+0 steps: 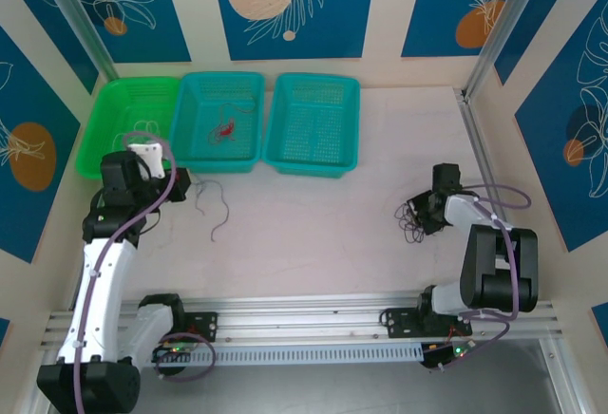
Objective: Untangle the cables
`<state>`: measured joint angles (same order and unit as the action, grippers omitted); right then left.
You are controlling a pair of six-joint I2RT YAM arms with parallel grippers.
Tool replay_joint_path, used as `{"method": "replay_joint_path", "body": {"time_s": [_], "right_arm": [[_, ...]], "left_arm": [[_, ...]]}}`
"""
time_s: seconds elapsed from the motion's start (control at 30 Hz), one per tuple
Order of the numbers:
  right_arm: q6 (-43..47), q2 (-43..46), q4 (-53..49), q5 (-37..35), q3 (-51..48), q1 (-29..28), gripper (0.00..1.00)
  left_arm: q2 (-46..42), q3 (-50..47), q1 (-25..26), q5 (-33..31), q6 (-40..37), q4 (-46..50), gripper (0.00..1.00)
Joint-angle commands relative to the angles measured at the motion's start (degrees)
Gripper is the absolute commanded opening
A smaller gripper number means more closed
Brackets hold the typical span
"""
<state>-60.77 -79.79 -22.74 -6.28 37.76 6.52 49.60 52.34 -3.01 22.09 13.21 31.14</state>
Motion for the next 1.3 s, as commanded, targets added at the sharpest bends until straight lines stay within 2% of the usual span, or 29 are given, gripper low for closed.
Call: {"method": "replay_joint_path", "body": {"time_s": [0.0, 0.1, 0.2, 0.37, 0.53, 0.7, 0.93, 1.0, 1.03, 1.1, 1.27], "right_arm": [[3.3, 2.7, -1.7, 4.0, 1.7, -2.8, 0.13], [4.9, 5.8, -5.5, 3.3, 4.4, -5.3, 0.27], [6.1, 9.9, -9.4, 2.2, 7.7, -6.6, 0.34], [6.9, 17.3, -11.9, 2.1, 12.6, -9.4, 0.41], [8.1, 22.1, -12.2, 1.4, 17.1, -14.0, 0.44], [7.0, 22.8, -13.6, 1.8, 20.6, -16.0, 0.47], [8.1, 23.3, -14.0, 3.0, 23.1, -18.4, 0.58], [8.2, 24.2, -13.5, 2.5, 23.1, -19.4, 0.65], [8.3, 24.6, -13.2, 2.4, 23.0, -19.7, 0.76], [8.4, 25.7, -12.8, 2.3, 22.7, -20.2, 0.9], [9.1, 27.5, -14.0, 1.8, 22.3, -20.4, 0.92]], "left_arm": [[-2.0, 1.2, -0.4, 13.6, 3.7, -8.8, 0.0], [-2.0, 4.1, -0.3, 15.6, 3.5, -8.4, 0.0], [-1.7, 7.5, 0.1, 17.3, 3.8, -9.0, 0.0], [1.4, 15.7, 2.8, 19.4, 7.4, -13.7, 0.0], [7.4, 26.3, 9.7, 16.6, 10.8, -19.2, 0.0], [18.5, 42.8, 16.9, 10.2, 7.9, -17.5, 0.0], [37.8, 66.3, 20.8, 4.2, 7.2, -13.2, 0.0], [43.6, 72.3, 21.3, 3.0, 6.9, -12.2, 0.0], [45.9, 74.5, 21.4, 2.3, 6.7, -11.7, 0.0], [51.1, 79.5, 22.0, 0.2, 5.9, -9.8, 0.0], [60.9, 87.0, 24.0, -3.5, 5.6, -4.4, 0.0]]}}
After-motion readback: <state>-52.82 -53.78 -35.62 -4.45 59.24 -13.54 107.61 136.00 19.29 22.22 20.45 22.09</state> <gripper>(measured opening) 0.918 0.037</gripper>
